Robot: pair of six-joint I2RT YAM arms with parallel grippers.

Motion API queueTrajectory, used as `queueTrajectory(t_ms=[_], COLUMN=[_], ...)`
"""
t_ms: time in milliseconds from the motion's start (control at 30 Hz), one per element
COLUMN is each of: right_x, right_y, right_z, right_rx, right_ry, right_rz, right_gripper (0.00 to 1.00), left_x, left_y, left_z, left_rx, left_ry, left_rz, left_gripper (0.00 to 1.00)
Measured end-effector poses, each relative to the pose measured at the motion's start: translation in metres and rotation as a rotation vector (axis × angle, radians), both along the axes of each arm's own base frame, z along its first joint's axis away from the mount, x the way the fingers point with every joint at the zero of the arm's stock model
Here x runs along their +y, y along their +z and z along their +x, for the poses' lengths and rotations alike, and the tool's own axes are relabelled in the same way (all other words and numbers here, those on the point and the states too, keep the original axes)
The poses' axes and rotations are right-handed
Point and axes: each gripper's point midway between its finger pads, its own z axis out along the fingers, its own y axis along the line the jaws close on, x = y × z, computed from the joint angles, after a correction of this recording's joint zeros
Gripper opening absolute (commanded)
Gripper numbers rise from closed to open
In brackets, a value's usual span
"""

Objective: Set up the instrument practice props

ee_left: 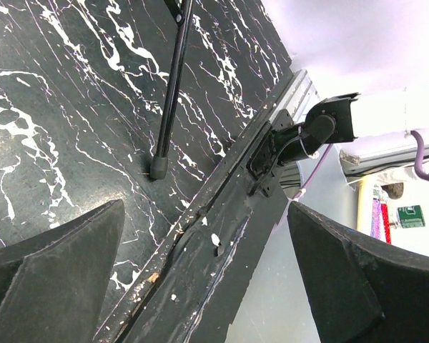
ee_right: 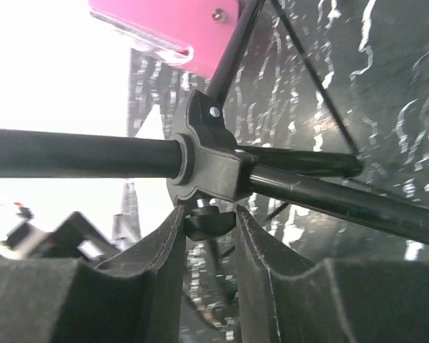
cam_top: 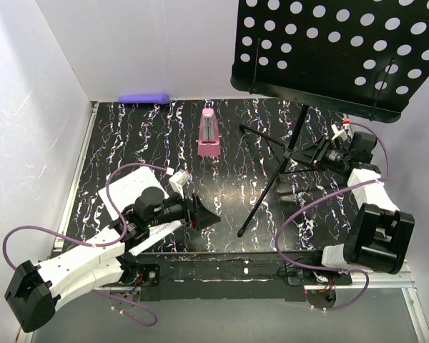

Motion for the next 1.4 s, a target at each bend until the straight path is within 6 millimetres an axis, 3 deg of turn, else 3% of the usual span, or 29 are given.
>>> queueTrajectory(t_ms=[167, 200, 333, 433, 767, 1033, 1167, 1267, 1400], right_x=[0.000, 0.000, 0.000, -0.006, -0.017, -0.018, -0.018, -0.017, -0.020], right_y=[0.001, 0.001, 0.000, -0.010, -0.002, 0.029, 0.033, 0.031, 0.035], right_z=[0.001, 0.001, 0.001, 0.002, 0.000, -0.034, -0.054, -0.066, -0.071], right_rx=[0.176, 0.204, 0.276, 0.321, 0.158, -0.177, -0.338, -0.448, -0.571], right_ry=[-0.032, -0.046, -0.100, -0.178, -0.138, -0.017, 0.081, 0.163, 0.221], right_rz=[0.221, 0.246, 0.313, 0.336, 0.229, -0.081, -0.255, -0.380, -0.500], right_gripper=[0.14, 0.20, 0.72, 0.84, 0.89, 0.90, 0.92, 0.98, 0.93], left_x=[0.000, 0.000, 0.000, 0.000, 0.000, 0.005, 0.007, 0.010, 0.015], left_y=[-0.001, -0.001, -0.002, -0.004, -0.003, 0.016, 0.018, 0.017, 0.015], left_z=[0.000, 0.000, 0.000, 0.000, -0.001, -0.003, -0.003, -0.002, 0.000], left_rx=[0.002, 0.003, 0.006, 0.011, 0.011, -0.040, -0.055, -0.065, -0.074], left_ry=[0.000, 0.000, 0.000, 0.000, -0.001, 0.006, 0.016, 0.033, 0.058], left_rz=[0.002, 0.003, 0.006, 0.011, 0.010, -0.037, -0.039, -0.039, -0.041], left_gripper=[0.98, 0.98, 0.98, 0.98, 0.98, 0.98, 0.98, 0.98, 0.98])
